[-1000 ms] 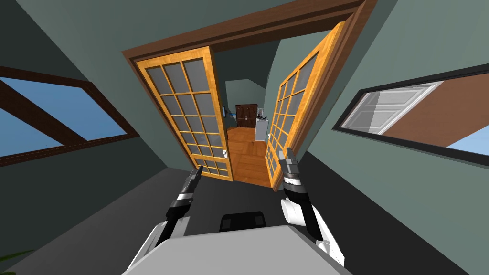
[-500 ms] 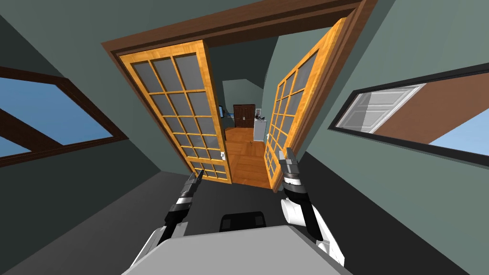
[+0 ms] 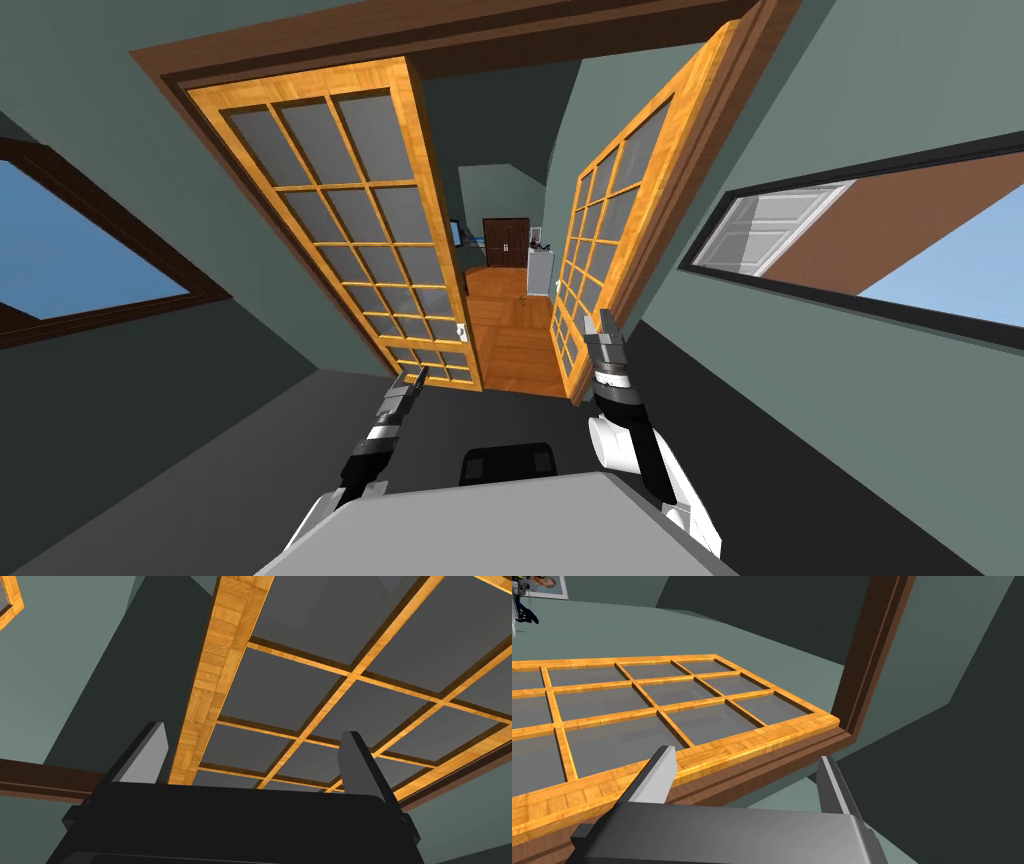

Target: Push the door open

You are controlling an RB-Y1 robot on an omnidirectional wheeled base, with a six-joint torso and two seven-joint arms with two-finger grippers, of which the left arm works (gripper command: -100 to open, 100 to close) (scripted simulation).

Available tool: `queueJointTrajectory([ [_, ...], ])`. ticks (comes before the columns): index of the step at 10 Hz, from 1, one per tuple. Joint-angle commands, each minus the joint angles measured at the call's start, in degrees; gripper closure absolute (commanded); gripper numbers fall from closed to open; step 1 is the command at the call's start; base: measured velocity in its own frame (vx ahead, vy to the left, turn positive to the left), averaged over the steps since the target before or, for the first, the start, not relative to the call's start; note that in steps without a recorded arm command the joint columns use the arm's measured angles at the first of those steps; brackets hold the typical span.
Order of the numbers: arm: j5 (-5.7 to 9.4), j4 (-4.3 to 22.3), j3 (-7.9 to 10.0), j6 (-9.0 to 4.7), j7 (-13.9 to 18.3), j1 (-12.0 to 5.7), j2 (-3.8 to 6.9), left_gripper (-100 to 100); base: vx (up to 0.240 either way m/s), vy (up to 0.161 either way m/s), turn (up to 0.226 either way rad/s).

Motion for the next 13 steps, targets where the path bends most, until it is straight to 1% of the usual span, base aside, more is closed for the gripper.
queueJointTrajectory([
  [1,-1.22,2.52,0.87,-1.15,-2.22,-0.43,-0.04,-100,0.089,0.011,-0.083],
  [5,-3.88,8.54,2.96,-4.20,-7.15,-1.17,-0.26,-100,0.100,0.023,-0.082],
  [9,-6.30,13.98,4.85,-6.96,-11.60,-1.85,-0.63,-100,0.095,0.034,-0.072],
  [13,-8.38,18.67,6.48,-9.34,-15.43,-2.43,-1.08,-100,0.084,0.026,-0.062],
])
